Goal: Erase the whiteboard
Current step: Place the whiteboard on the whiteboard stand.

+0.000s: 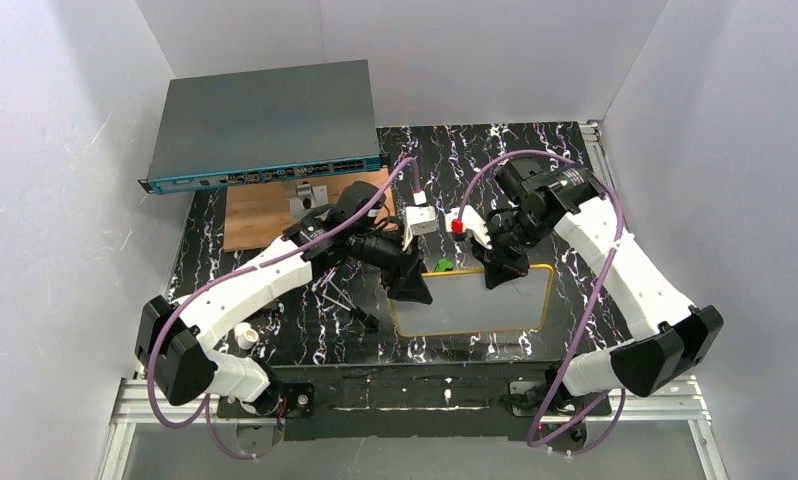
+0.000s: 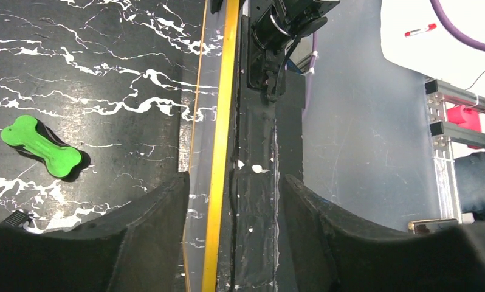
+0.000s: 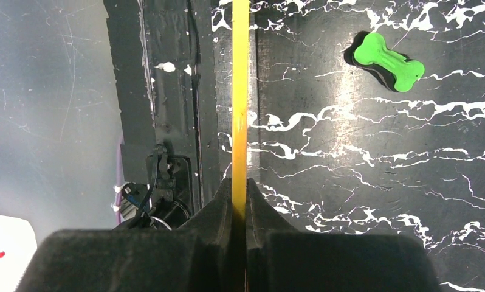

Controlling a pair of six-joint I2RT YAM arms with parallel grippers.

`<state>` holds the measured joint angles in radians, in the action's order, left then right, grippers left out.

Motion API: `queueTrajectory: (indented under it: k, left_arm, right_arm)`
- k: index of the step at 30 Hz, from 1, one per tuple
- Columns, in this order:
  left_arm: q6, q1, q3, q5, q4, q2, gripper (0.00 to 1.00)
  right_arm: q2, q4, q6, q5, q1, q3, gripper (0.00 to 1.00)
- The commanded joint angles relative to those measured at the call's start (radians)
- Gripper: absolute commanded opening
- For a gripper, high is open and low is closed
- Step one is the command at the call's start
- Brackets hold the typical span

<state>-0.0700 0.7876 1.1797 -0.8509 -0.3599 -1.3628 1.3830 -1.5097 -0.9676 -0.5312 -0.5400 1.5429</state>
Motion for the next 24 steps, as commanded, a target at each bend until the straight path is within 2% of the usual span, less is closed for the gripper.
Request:
queueTrajectory:
  k: [1, 5, 8, 15, 16, 17, 18, 20, 24]
  left_arm:
    - [-0.052, 0.005, 0.034, -0.01, -0.047, -0.002, 0.51]
    - [-0.097, 0.016, 0.053, 0.011, -0.09, -0.032, 0.28]
    - [-0.122, 0.024, 0.06, 0.026, -0.108, -0.042, 0.0]
    - [-0.101, 0.034, 0.04, 0.14, -0.101, 0.017, 0.0]
    - [-0.085, 0.034, 0.029, 0.157, -0.097, 0.034, 0.0]
    - [-0.066, 0.034, 0.013, 0.174, -0.088, 0.053, 0.0]
    - [-0.046, 0.032, -0.005, 0.184, -0.077, 0.074, 0.0]
    - [0.001, 0.031, -0.046, 0.201, -0.055, 0.121, 0.0]
    - [0.062, 0.029, -0.125, 0.233, -0.042, 0.215, 0.0]
  right_arm:
    - [0.008, 0.006, 0.014, -0.077, -0.007, 0.063, 0.01]
    - [0.014, 0.003, 0.013, -0.093, -0.009, 0.066, 0.01]
    - [0.017, 0.001, 0.013, -0.101, -0.009, 0.063, 0.01]
    - [0.026, 0.035, 0.048, -0.122, -0.011, 0.047, 0.01]
    - [0.029, 0.039, 0.058, -0.132, -0.01, 0.046, 0.07]
    - [0.031, 0.043, 0.069, -0.143, -0.009, 0.046, 0.18]
    - [0.032, 0.044, 0.075, -0.159, -0.005, 0.05, 0.36]
    - [0.037, 0.032, 0.081, -0.199, 0.013, 0.07, 0.59]
    - [0.059, -0.043, 0.05, -0.303, 0.092, 0.179, 0.67]
